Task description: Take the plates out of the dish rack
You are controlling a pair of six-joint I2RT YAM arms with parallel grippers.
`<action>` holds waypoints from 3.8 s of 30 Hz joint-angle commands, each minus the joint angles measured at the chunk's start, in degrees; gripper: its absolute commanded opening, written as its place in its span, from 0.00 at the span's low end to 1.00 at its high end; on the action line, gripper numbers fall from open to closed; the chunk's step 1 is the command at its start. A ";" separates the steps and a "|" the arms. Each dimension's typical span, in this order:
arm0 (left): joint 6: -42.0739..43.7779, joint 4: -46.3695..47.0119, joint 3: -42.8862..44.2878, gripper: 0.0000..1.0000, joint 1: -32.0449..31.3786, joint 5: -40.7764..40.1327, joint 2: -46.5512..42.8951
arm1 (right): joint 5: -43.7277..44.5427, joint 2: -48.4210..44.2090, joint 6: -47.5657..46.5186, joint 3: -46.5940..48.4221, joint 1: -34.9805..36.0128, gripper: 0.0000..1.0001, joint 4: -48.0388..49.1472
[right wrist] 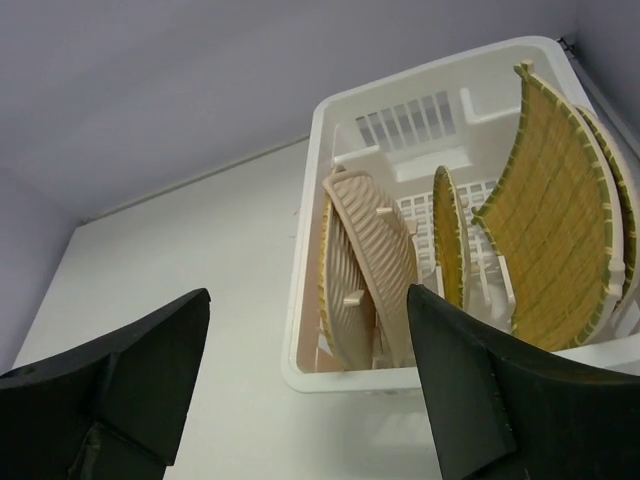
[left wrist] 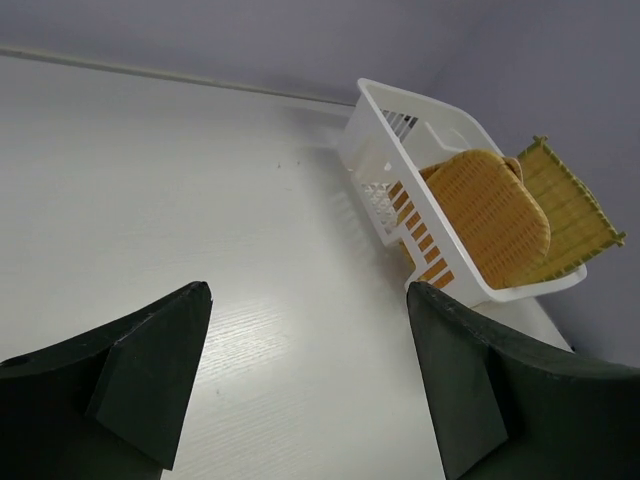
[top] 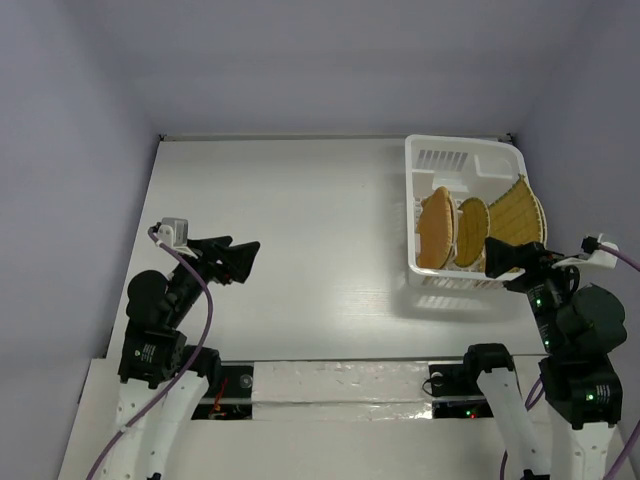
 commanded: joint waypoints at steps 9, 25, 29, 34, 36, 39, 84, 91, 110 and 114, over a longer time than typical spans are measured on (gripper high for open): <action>3.46 -0.23 2.84 0.67 -1.72 -4.07 0.20 | -5.34 3.92 -3.90 2.84 -0.39 0.00 -1.19; 2.41 -0.58 1.43 0.15 -2.24 -6.80 1.96 | -2.88 17.81 -3.48 3.29 0.22 0.46 0.73; 2.41 -0.58 1.34 0.27 -2.85 -7.15 1.08 | 0.96 23.07 0.04 0.74 6.36 0.58 4.25; 2.41 -1.11 1.43 0.30 -3.48 -8.38 0.03 | 15.37 29.85 2.06 2.58 17.27 0.61 3.64; 2.32 -1.11 1.43 0.32 -4.09 -8.56 -0.50 | 17.94 31.00 2.15 2.41 17.27 0.61 3.29; 2.32 -1.20 1.43 0.35 -4.09 -8.65 -0.94 | 22.07 32.23 2.33 1.18 17.80 0.60 3.20; 1.96 -1.20 1.34 0.43 -4.62 -9.17 -1.38 | 43.97 37.51 3.21 17.42 34.15 0.00 -5.33; 1.97 -1.20 1.43 0.43 -4.62 -9.26 -1.29 | 41.95 37.59 1.89 22.87 35.90 0.00 -3.31; 1.70 -2.17 1.78 0.43 -4.62 -11.81 -1.56 | 12.06 59.63 16.38 14.79 43.63 0.00 43.77; 1.53 -2.34 1.78 0.43 -4.62 -12.34 -1.56 | 10.22 70.88 22.35 17.43 44.17 0.00 51.18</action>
